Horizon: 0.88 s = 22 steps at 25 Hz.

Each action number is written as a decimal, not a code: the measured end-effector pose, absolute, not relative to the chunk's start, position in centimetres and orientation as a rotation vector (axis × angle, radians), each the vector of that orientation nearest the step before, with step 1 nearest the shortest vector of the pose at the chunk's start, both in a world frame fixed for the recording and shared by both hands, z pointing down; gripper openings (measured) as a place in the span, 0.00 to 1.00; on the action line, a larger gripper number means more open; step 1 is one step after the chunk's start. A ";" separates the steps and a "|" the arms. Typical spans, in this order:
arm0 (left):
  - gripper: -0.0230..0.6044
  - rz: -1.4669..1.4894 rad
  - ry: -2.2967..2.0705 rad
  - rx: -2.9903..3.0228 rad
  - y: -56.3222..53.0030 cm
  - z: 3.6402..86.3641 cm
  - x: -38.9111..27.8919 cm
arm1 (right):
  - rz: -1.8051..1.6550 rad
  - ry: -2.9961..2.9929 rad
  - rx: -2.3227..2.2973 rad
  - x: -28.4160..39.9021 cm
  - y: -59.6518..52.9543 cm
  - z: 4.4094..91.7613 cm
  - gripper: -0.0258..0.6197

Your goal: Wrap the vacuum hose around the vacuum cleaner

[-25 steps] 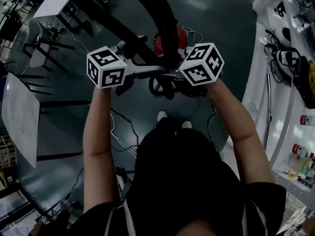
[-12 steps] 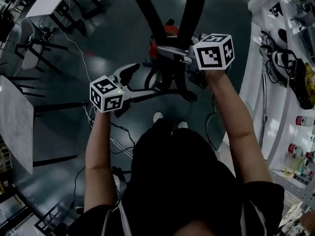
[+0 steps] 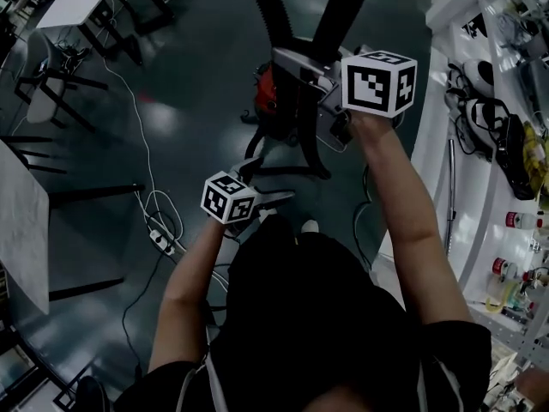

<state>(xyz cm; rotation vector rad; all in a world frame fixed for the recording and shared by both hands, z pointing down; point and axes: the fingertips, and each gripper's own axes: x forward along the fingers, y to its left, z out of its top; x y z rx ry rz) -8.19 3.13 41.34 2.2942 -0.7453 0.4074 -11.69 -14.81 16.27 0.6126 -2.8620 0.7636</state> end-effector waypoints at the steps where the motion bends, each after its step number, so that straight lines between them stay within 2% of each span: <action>1: 0.90 0.429 -0.756 2.299 3.1 42.1 -7.5 | 0.764 -2.864 0.634 -11.7 -15.3 16.0 0.32; 7: 0.90 0.487 -0.774 2.260 0.8 45.9 -4.6 | 0.740 -2.885 0.733 -11.5 -17.1 12.8 0.27; 8: 0.91 0.494 -0.774 2.273 0.2 46.1 -4.0 | 0.744 -2.894 0.768 -11.1 -17.4 11.9 0.24; 9: 0.91 0.497 -0.773 2.295 -0.4 46.1 -3.3 | 0.771 -2.905 0.809 -10.6 -17.8 11.0 0.16; 13: 0.90 0.500 -0.909 2.458 -4.4 45.7 -1.3 | 0.886 -2.830 0.876 -9.4 -18.8 10.7 0.15; 14: 0.86 0.560 -0.965 2.519 -5.3 45.9 -1.2 | 0.868 -2.807 0.863 -9.6 -18.3 11.5 0.15; 15: 0.78 0.654 -0.989 2.583 -5.7 46.3 -1.2 | 0.843 -2.800 0.845 -9.8 -17.5 12.3 0.15; 16: 0.61 0.751 -0.979 2.652 -5.8 46.5 -0.9 | 0.818 -2.806 0.835 -9.6 -16.9 12.7 0.15; 18: 0.40 0.859 -0.899 2.777 -5.1 46.4 0.2 | 0.793 -2.832 0.835 -8.8 -16.6 12.6 0.15; 19: 0.36 0.862 -0.861 2.817 -4.6 46.1 0.9 | 0.792 -2.844 0.839 -8.3 -16.7 12.3 0.15; 22: 0.40 0.811 -0.852 2.858 -3.7 45.3 2.5 | 0.831 -2.867 0.839 -7.4 -16.6 11.5 0.15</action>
